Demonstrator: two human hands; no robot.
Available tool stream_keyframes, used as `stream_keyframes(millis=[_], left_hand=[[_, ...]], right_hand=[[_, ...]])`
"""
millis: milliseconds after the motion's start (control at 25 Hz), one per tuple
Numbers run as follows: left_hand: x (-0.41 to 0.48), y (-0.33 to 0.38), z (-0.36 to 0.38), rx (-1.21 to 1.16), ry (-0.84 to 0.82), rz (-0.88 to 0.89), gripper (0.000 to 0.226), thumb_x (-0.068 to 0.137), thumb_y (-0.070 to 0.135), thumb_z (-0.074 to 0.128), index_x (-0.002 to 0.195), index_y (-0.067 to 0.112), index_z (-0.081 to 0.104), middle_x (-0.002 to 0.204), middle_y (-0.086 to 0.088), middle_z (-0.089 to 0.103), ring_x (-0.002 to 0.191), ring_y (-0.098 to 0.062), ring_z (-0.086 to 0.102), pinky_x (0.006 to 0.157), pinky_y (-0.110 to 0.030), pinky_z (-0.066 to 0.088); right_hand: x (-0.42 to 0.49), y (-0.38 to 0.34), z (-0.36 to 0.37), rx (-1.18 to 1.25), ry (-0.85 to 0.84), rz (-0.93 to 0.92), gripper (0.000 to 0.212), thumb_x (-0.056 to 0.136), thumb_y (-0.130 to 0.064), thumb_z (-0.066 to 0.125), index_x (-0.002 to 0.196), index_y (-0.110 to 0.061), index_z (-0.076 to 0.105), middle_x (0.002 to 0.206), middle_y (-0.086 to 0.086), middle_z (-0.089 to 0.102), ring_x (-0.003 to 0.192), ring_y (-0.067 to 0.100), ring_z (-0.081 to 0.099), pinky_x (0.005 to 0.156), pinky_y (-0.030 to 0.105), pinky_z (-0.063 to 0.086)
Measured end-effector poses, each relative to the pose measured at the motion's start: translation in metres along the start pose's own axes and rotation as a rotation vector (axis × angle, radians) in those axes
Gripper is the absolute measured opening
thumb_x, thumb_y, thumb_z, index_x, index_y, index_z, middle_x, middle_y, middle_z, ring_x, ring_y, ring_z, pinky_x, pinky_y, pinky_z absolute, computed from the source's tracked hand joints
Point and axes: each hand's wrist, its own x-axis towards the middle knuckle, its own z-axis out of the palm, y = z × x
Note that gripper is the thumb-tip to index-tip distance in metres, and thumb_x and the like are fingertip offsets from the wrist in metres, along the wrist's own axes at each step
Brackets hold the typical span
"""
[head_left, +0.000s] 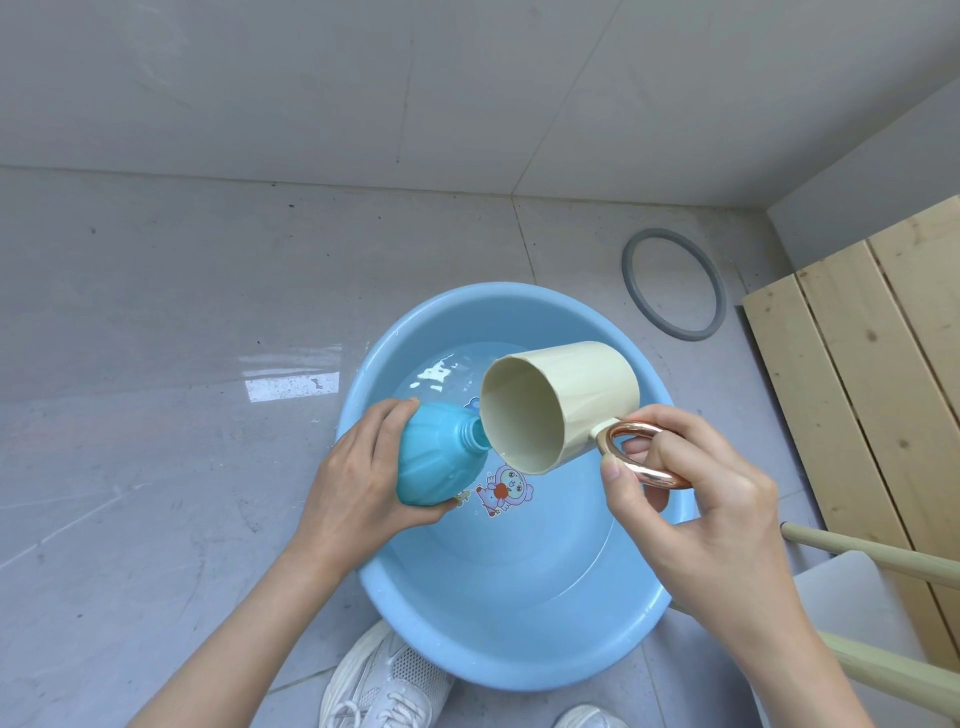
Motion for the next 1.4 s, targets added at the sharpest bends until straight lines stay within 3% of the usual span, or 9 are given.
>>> stream_keyframes(millis=[1080,1280,1400], left_hand=[[0.0,0.0001,-0.0007,0.001,0.0,-0.004,0.092,0.06,0.069,0.057,0.129,0.009,0.041,0.119,-0.011,0.058,0.107,-0.019,0.051,0.075,-0.033,0.053],[0.0001,0.0008,-0.0012,0.003,0.013,0.01,0.098,0.054,0.059,0.08,0.128,0.009,0.041,0.119,-0.011,0.058,0.106,-0.019,0.051,0.074,-0.033,0.052],[-0.0003,0.0,-0.0012,0.002,0.013,0.009,0.096,0.056,0.06,0.076,0.128,0.009,0.041,0.119,-0.011,0.057,0.106,-0.019,0.05,0.074,-0.034,0.053]], right_hand=[[-0.0022,0.0019,0.0025,-0.072,0.006,-0.072,0.036,0.081,-0.03,0.06,0.059,-0.003,0.053,0.097,-0.001,0.06,0.066,0.007,0.053,0.062,0.023,0.045],[-0.0031,0.0016,0.0027,-0.079,0.012,-0.086,0.037,0.081,-0.029,0.061,0.058,-0.003,0.052,0.097,-0.001,0.06,0.064,0.008,0.052,0.061,0.026,0.045],[-0.0037,0.0007,0.003,-0.075,0.008,-0.088,0.036,0.081,-0.029,0.061,0.058,-0.003,0.051,0.097,0.001,0.06,0.065,0.009,0.053,0.062,0.025,0.045]])
